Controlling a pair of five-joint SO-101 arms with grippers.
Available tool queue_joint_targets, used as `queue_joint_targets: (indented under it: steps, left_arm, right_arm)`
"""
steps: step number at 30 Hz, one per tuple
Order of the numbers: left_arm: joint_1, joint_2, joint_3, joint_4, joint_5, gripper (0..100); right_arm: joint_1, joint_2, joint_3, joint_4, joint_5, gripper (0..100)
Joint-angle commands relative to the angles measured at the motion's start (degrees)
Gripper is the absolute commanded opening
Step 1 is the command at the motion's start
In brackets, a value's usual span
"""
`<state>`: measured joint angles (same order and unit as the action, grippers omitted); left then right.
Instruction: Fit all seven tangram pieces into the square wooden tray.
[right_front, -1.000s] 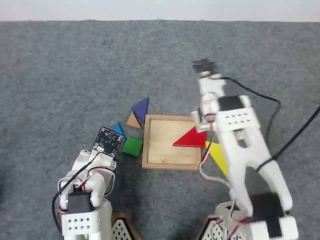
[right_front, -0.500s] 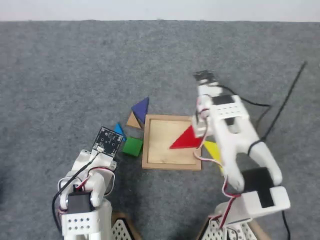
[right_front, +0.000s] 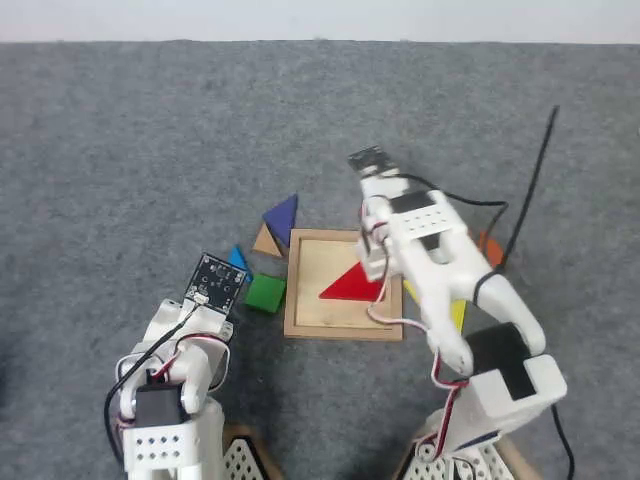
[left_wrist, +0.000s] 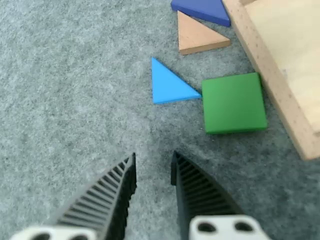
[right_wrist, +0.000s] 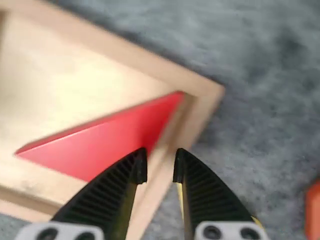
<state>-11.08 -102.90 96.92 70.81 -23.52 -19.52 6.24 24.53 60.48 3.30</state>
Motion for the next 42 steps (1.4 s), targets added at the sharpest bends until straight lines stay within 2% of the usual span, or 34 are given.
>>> queue_joint_targets:
  steps: [1, 5, 14, 30, 33, 36, 38, 42]
  left_arm:
    - [-0.3, -1.1, -0.4, 0.3, -0.4, 11]
    - [-0.3, -1.1, -0.4, 0.3, -0.4, 11]
    - [-0.3, -1.1, -0.4, 0.3, -0.4, 11]
    - [-0.3, -1.1, -0.4, 0.3, -0.4, 11]
    - [-0.3, -1.1, -0.4, 0.3, -0.4, 11]
    - [-0.3, -1.1, -0.4, 0.3, -0.4, 11]
    - [-0.3, -1.1, -0.4, 0.3, -0.4, 11]
    - [-0.3, -1.1, -0.4, 0.3, -0.4, 11]
  right_arm:
    - [2.1, -2.9, -2.8, 0.8, -1.8, 10.4]
    - [0.5, 0.9, -4.1, 0.4, -1.7, 10.4]
    - [-9.9, 12.5, -15.0, 0.7, 1.3, 10.4]
    - [-19.8, 13.7, -19.6, 2.9, 3.1, 10.4]
    - [-15.2, 14.3, -19.6, 3.2, 3.0, 10.4]
    - [-3.9, 15.2, -20.0, 3.2, 2.7, 10.4]
    - [3.2, 16.2, -21.8, 4.3, -0.5, 10.4]
    - [10.9, 17.5, -23.9, 5.5, -3.3, 10.4]
